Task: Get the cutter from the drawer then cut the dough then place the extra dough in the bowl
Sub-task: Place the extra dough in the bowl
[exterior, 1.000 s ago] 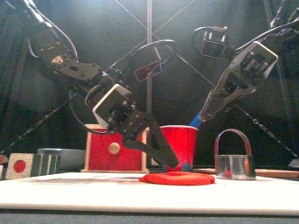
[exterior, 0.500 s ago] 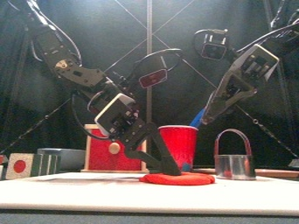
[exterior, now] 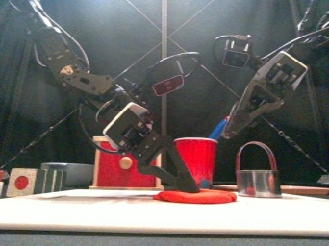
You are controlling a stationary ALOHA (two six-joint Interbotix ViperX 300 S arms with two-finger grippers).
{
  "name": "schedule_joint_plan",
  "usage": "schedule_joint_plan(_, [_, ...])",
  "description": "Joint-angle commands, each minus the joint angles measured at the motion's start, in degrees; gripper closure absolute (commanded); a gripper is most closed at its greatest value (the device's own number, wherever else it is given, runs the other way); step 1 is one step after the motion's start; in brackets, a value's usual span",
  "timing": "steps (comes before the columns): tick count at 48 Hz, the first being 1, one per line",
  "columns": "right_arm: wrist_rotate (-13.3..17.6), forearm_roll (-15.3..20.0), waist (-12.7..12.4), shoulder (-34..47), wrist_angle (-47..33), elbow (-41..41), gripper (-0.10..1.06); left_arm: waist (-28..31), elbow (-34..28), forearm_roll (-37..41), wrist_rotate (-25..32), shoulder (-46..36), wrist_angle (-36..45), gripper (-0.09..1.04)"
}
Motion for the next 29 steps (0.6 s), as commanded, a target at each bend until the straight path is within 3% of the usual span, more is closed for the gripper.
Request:
schedule_joint_plan(1, [0.0,0.18,-0.26,-0.97,-0.18,-0.44,0.18,0.09,-0.53,0.09,-0.09,-0.35,0.0,0.31])
schedule_joint_plan(29, [0.0,0.18,-0.53,-0.97,0.35,-0.44,0.18,0.09,-0.88,0.7,0.0,-1.76,-0.88,0.35])
